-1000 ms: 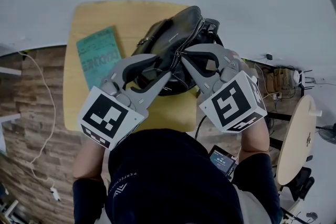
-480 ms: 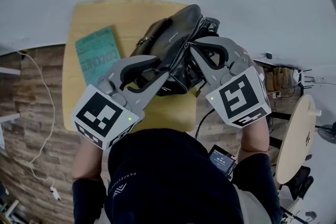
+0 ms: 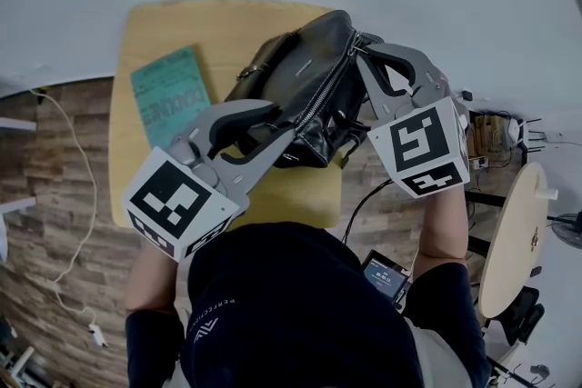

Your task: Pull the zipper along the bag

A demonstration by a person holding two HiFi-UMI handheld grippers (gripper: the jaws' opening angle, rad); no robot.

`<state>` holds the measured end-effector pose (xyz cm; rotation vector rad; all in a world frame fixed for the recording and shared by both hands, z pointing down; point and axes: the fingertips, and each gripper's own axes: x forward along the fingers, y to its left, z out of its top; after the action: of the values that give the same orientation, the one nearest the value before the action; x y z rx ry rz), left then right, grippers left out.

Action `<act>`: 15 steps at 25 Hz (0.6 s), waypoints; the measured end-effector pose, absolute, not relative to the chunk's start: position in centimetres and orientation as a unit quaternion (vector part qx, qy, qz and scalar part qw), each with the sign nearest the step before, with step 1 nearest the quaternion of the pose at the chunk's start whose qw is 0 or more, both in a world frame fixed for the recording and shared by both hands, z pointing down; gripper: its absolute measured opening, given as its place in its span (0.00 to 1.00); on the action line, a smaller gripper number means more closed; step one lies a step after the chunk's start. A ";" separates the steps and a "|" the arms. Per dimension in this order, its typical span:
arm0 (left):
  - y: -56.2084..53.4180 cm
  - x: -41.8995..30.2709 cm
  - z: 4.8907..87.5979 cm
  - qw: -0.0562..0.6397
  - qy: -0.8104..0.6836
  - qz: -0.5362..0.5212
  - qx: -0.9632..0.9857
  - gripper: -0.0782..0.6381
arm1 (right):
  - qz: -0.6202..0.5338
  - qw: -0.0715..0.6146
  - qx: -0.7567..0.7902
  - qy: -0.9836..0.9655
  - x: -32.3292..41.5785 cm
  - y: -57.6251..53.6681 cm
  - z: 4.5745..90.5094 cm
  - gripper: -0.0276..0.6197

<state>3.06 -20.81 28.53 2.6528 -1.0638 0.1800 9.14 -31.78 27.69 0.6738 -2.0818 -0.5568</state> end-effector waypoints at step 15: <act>-21.0 2.6 28.7 0.140 -0.372 0.055 0.916 0.30 | -0.253 0.433 0.309 -0.808 9.2 -33.3 27.6 0.08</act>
<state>2.57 -20.97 28.66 2.6465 -1.0732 0.1579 9.17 -33.26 27.61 0.7704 -2.0136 -0.6297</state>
